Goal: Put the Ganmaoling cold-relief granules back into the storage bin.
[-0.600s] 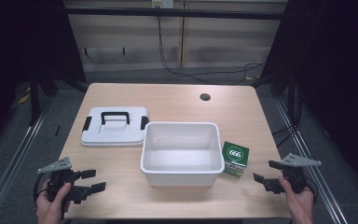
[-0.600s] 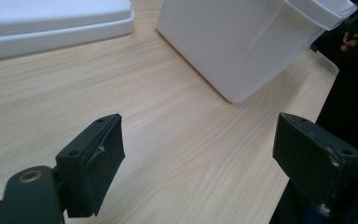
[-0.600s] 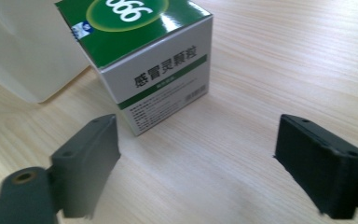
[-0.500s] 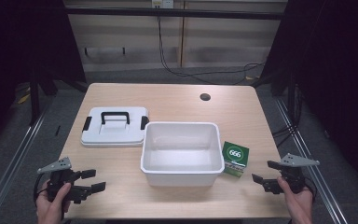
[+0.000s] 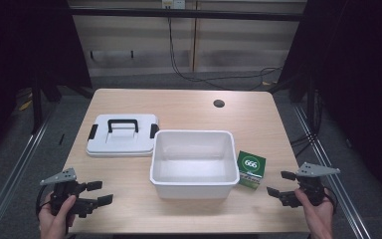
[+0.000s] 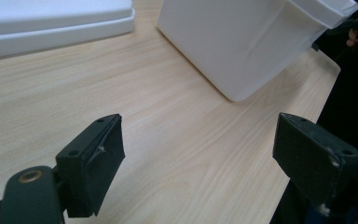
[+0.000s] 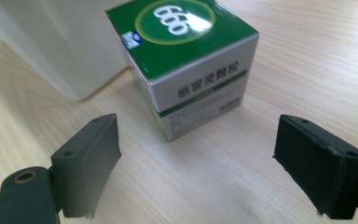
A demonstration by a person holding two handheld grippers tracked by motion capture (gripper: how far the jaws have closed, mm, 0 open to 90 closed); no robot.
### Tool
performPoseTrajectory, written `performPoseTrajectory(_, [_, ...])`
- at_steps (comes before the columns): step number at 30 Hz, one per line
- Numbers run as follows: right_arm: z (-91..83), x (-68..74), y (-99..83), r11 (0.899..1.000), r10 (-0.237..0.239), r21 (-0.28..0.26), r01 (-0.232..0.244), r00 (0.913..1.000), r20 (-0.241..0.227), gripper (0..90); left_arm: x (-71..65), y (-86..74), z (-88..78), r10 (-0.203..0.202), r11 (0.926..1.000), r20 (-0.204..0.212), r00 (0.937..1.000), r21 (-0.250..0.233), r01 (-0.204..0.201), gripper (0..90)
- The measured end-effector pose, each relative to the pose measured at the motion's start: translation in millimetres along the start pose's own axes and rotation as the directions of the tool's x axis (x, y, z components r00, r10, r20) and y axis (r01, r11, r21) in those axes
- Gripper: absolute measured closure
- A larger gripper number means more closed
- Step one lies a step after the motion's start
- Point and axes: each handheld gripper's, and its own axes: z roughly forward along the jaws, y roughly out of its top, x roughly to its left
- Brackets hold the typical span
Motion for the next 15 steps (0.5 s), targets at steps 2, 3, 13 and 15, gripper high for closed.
performPoseTrajectory(2, [-1.9, 0.5, 3.3, 1.0, -0.007, -0.012, 0.007, 0.9999, -0.009, 13.4, 0.0, 0.0, -1.3, 0.001, 1.0, -0.002, 1.0, -0.006, -0.001, 16.4])
performPoseTrajectory(3, [-3.2, 1.0, 5.1, 1.0, -0.006, -0.02, 0.006, 0.9999, -0.009, 13.4, 0.2, -0.3, -1.3, 0.003, 1.0, -0.002, 1.0, -0.003, -0.003, 16.5])
performPoseTrajectory(13, [-12.2, 1.8, 23.9, 0.997, -0.064, -0.055, 0.062, 0.9966, -0.051, 13.4, 0.0, 0.1, -0.2, -0.001, 1.0, -0.004, 1.0, -0.002, 0.001, 16.5])
performPoseTrajectory(15, [-13.9, 1.5, 29.0, 0.996, -0.072, -0.058, 0.068, 0.9953, -0.065, 13.4, -0.2, -0.1, 0.2, -0.004, 1.0, -0.005, 1.0, -0.001, 0.004, 16.4])
